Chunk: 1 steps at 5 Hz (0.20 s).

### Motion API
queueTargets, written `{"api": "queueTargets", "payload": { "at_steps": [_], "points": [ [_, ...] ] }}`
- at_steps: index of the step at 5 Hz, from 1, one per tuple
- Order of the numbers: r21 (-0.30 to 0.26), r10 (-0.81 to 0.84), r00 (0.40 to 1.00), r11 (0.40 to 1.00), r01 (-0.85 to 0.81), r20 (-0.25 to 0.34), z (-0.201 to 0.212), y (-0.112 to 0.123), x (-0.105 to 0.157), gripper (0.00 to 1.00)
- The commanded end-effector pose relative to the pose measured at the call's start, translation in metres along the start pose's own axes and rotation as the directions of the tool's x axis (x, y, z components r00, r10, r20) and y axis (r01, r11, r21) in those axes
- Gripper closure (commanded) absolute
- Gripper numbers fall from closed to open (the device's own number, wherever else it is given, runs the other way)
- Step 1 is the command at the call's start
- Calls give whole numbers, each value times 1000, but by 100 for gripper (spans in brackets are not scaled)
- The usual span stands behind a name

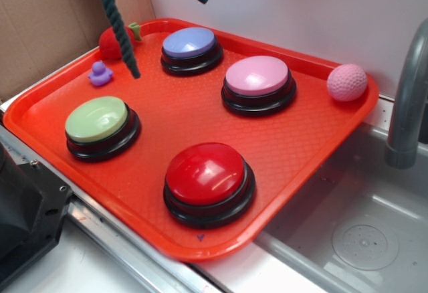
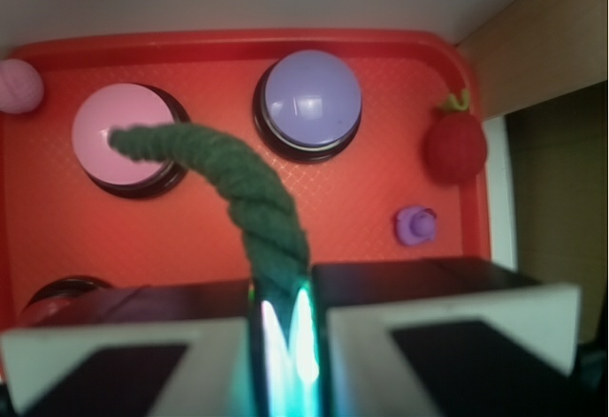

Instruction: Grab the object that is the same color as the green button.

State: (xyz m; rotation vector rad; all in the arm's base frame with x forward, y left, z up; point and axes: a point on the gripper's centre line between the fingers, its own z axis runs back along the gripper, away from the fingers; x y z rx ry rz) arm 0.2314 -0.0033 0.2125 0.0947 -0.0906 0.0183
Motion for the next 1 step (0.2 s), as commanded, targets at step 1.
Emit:
{"api": "queueTargets", "payload": {
  "at_steps": [1],
  "points": [
    [107,12,1000,994,-10,-17,17,-15,-6,100]
  ]
}}
